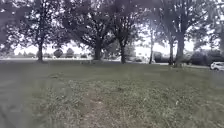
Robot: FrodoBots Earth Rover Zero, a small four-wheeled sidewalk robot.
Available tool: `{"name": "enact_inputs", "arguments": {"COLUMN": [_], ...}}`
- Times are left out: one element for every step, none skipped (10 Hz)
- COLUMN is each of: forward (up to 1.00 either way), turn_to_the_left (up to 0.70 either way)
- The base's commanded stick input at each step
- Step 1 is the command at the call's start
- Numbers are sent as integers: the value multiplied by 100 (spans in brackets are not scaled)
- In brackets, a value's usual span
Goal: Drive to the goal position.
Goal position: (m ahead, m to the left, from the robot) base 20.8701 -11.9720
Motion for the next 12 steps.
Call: {"name": "enact_inputs", "arguments": {"forward": [70, 70, 70, 70, 70, 70, 70, 70, 70, 70, 70, 70], "turn_to_the_left": [0, 0, 0, 0, 0, 0, 0, 0, 0, 0, 0, 0]}}
